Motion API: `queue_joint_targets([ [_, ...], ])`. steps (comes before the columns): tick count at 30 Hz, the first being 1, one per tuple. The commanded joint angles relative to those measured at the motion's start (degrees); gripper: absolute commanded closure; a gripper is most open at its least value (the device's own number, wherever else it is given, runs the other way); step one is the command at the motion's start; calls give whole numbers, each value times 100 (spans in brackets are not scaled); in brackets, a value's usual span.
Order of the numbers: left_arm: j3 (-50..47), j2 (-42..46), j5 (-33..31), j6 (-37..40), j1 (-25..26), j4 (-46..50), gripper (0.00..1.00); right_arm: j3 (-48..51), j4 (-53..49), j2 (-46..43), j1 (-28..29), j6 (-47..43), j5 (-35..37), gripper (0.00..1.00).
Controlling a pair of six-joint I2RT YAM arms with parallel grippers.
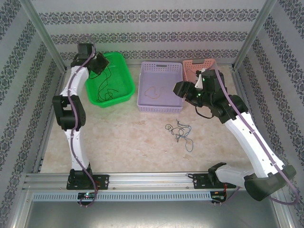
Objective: Untangle the cables
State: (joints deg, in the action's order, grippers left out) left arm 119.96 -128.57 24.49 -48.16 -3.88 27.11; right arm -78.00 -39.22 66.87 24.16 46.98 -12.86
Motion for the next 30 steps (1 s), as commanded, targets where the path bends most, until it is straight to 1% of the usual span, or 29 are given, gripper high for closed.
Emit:
queue_joint_targets([
  [1, 747, -597, -185, -215, -69, -245, 100, 100, -118, -213, 59, 122, 244, 40],
  [3, 1171, -995, -201, -229, -71, -162, 98, 126, -190, -289, 63, 135, 323, 40],
  [4, 1443, -1183, -186, -233, -78, -49, 85, 148, -240, -334, 56, 136, 361, 40],
  [5, 1746, -1386, -157, -208, -79, 131, 70, 166, -314, -376, 55, 128, 408, 40],
  [7, 2289, -1610, -227, -57, -78, 586, 49, 213, -430, -470, 42, 118, 515, 39],
  [9, 2484, -1568, -432, 139, -52, 854, 38, 297, -512, -555, -18, 101, 569, 38],
  [10, 2456, -1460, -519, 224, -43, 892, 35, 335, -564, -589, -62, 92, 582, 39],
  [15, 2458, -927, -794, 606, 31, 1231, 34, 565, -923, -710, -307, 22, 746, 40],
  [19, 2454, -313, -1368, 1084, 217, 1624, 34, 951, -1413, -772, -586, 36, 980, 44],
  [22, 2318, 136, -1381, 1168, 408, 1876, 35, 1476, -1603, -783, -795, 137, 927, 49],
  [24, 1981, 505, -1330, 1225, 634, 1936, 37, 1817, -1675, -673, -866, 210, 836, 52],
  [26, 1327, 1000, -1158, 1133, 951, 1866, 41, 2176, -1635, -506, -911, 329, 648, 54],
  [28, 326, 1570, -920, 862, 1346, 1489, 47, 2553, -1440, -394, -927, 399, 417, 57],
  [30, -838, 2103, -644, 395, 1820, 996, 53, 2794, -1399, -249, -929, 346, 411, 59],
])
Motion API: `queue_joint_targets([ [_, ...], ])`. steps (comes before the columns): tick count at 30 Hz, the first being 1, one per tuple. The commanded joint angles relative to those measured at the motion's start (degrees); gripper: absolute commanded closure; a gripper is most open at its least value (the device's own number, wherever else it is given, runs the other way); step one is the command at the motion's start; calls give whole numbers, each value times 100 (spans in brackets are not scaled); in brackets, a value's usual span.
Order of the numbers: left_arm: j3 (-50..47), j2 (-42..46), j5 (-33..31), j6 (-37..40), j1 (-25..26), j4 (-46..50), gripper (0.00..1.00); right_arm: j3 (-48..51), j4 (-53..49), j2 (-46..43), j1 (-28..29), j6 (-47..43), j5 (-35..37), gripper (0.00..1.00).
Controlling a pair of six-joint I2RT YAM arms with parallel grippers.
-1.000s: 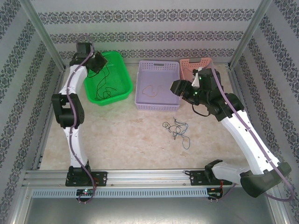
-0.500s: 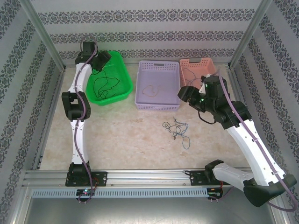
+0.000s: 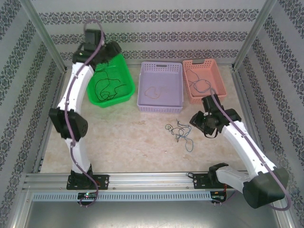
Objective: Untangle the cables
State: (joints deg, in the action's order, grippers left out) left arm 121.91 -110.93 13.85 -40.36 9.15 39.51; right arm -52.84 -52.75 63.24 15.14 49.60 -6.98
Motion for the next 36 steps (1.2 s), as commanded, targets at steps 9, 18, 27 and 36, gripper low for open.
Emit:
queue_joint_targets([
  [9, -4783, 1882, 287, -1685, 2751, -1290, 73, 618, 56, 880, 728, -129, -111, 61],
  [18, -5401, 1515, 758, -1709, 3370, -1973, 66, -329, 501, 1441, 763, -1720, 646, 60],
  [27, -5385, 1237, 814, -1371, 3673, -2128, 60, -1138, -283, 2784, 927, -4212, 1318, 65],
  [36, -5555, 1163, 1042, -1317, 3691, -2360, 53, -1810, -516, 3676, 1156, -4637, 1772, 60],
])
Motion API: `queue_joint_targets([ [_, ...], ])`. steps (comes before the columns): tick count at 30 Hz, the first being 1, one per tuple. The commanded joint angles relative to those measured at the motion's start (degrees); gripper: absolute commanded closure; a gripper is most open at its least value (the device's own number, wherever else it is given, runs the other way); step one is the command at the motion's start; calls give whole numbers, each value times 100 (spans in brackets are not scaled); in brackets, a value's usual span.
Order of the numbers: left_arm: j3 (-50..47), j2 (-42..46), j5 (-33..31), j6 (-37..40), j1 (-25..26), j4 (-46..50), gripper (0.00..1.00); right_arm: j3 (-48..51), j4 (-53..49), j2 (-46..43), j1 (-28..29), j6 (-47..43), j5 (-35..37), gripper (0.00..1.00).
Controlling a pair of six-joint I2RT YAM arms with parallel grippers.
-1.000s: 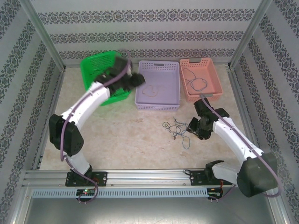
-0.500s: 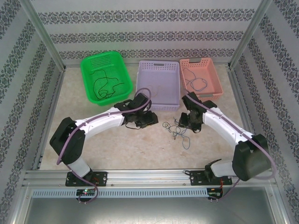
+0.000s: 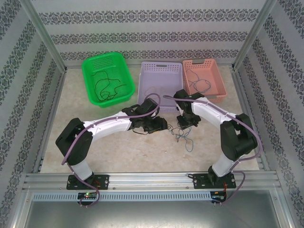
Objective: Untangle the cables
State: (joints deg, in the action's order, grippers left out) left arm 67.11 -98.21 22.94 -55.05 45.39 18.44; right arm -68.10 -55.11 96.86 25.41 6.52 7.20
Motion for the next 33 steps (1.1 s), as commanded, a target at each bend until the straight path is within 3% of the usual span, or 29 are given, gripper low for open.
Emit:
queue_joint_targets([
  [1, -63, -129, 133, 152, 67, -252, 53, -346, -352, 449, 170, -332, 411, 60],
  [8, -149, -139, 183, 135, 76, -353, 52, -371, -212, 763, 236, -179, 366, 67],
  [14, -203, -236, 182, 24, 133, -579, 47, -435, -180, 597, 255, -84, 423, 99],
  [19, -260, -431, 84, -621, 129, -1165, 38, -204, -248, -39, 263, 52, 227, 100],
  [24, -26, -679, -125, -1162, 137, -1407, 36, 103, -343, -586, 297, 217, 146, 100],
  [30, 639, -1316, -77, -1099, 197, -884, 39, 218, -475, -1087, 298, 409, -58, 100],
  [33, 843, -1544, -227, -1030, 242, -677, 50, 123, -617, -1352, 276, 517, -133, 100],
])
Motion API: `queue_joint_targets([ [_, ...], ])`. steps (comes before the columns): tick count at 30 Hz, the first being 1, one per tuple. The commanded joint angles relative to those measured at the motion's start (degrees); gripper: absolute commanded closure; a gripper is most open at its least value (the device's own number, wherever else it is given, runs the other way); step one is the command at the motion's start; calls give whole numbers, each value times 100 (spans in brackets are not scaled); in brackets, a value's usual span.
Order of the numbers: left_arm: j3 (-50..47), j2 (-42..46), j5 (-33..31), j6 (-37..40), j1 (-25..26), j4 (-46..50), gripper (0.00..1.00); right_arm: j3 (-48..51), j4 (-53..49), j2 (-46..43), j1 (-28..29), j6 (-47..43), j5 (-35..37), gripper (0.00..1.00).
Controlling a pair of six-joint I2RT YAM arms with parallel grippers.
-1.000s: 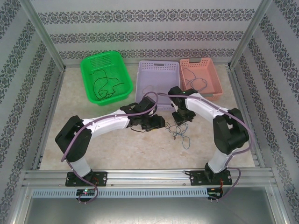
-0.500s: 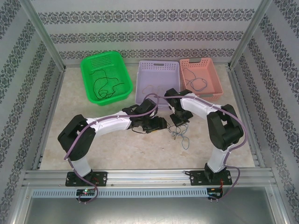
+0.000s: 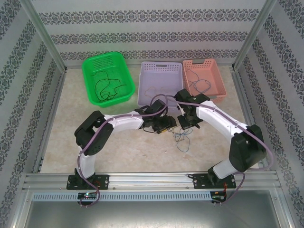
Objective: Untangle the cables
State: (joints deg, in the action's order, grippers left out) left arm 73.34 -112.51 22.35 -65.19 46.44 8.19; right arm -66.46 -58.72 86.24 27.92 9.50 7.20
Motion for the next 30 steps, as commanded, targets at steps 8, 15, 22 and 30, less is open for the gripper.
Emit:
queue_joint_targets([
  [8, -220, 495, -1417, 200, 91, 1259, 100, -474, -431, -1141, -516, 499, -579, 100],
  [15, -1492, 2058, -2275, 158, -448, 2416, 100, -941, -228, -1691, -1324, 817, -1164, 100],
  [22, -2449, 3452, -2698, 267, -1320, 3178, 100, -1076, 349, -1843, -1881, 1339, -1816, 100],
  [30, -2690, 4135, -2714, 670, -2266, 3637, 100, -1265, 755, -1800, -2045, 1659, -2167, 100],
])
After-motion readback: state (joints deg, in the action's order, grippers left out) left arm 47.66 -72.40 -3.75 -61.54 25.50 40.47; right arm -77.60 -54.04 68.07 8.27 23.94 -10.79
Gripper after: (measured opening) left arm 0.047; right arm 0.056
